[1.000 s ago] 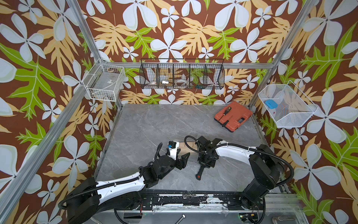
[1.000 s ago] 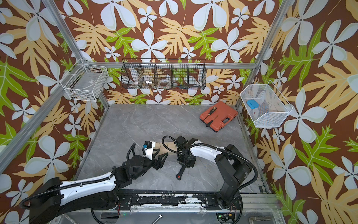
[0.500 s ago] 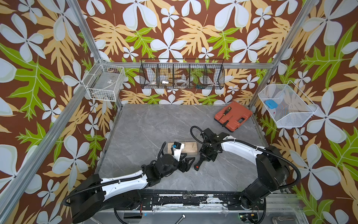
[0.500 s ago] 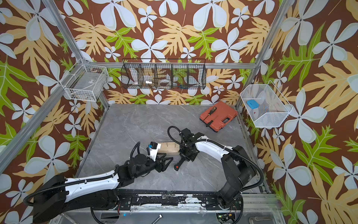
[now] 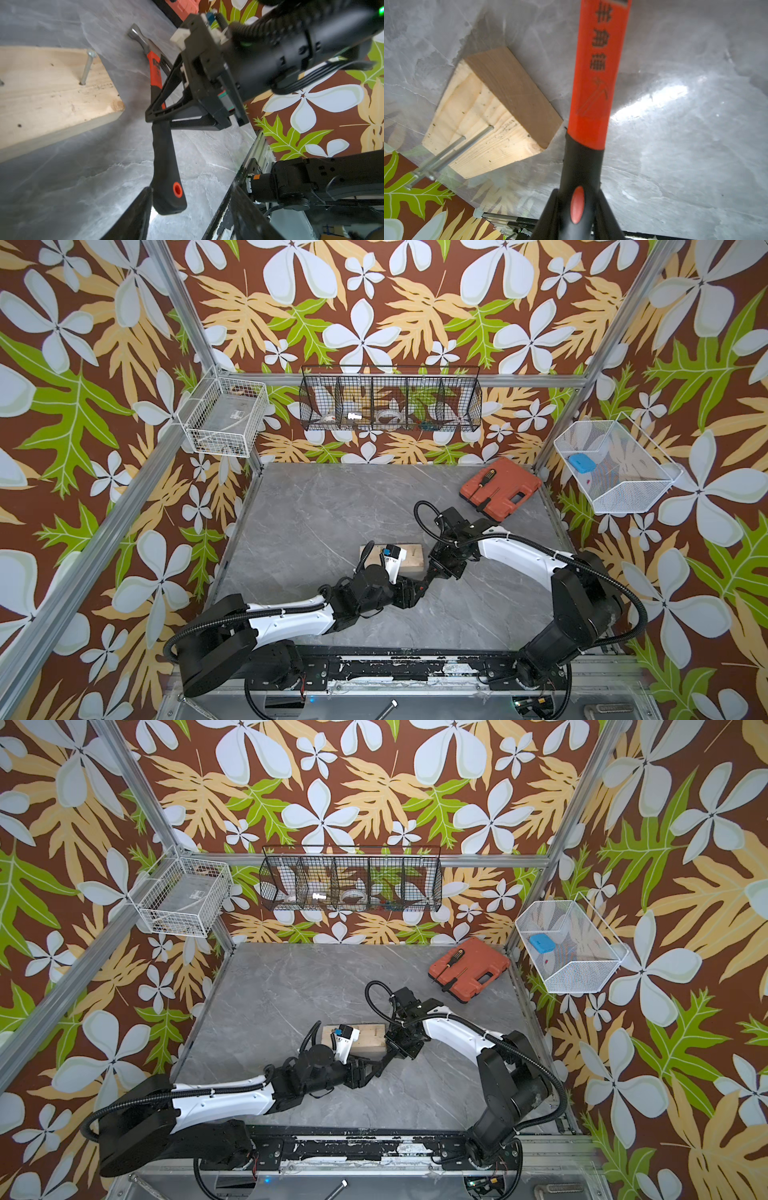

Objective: Use a claw hammer to pull out a nail
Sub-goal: Pick up the hammer at the center of the board.

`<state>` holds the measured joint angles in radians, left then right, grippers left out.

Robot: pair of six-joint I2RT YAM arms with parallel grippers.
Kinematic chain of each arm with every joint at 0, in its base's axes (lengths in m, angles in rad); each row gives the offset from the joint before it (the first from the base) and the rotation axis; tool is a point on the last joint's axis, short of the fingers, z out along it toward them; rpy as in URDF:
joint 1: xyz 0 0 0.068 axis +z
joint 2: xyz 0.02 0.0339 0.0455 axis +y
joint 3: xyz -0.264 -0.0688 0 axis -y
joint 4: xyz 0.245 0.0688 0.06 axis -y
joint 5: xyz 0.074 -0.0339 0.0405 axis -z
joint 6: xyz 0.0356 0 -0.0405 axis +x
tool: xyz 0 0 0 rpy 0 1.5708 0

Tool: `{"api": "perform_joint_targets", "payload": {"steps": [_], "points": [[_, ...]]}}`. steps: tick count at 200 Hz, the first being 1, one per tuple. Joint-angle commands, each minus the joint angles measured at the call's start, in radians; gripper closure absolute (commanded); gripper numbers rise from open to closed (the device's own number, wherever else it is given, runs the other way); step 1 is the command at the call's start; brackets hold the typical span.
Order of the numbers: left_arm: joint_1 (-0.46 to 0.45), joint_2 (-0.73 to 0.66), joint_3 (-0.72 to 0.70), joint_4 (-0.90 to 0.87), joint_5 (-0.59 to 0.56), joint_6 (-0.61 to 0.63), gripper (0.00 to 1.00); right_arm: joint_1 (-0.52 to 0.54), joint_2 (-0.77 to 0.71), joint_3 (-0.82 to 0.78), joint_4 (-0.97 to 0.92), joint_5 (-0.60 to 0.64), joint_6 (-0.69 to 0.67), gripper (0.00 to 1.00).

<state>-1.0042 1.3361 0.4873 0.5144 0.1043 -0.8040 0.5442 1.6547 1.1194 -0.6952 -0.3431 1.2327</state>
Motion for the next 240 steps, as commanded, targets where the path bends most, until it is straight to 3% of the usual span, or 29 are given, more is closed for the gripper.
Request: {"api": "perform_joint_targets", "payload": {"steps": [1,89,240], "points": [[0.000,0.032,-0.008,0.091,0.052,-0.107,0.38,-0.001,0.010,0.019,0.015,-0.003,-0.037,0.84],[0.000,0.106,-0.069,0.299,0.041,-0.273,0.35,-0.013,0.008,0.010,0.036,-0.021,-0.041,0.84],[0.004,0.217,-0.019,0.407,0.028,-0.287,0.62,-0.018,-0.012,-0.027,0.068,-0.034,-0.018,0.85]]}}
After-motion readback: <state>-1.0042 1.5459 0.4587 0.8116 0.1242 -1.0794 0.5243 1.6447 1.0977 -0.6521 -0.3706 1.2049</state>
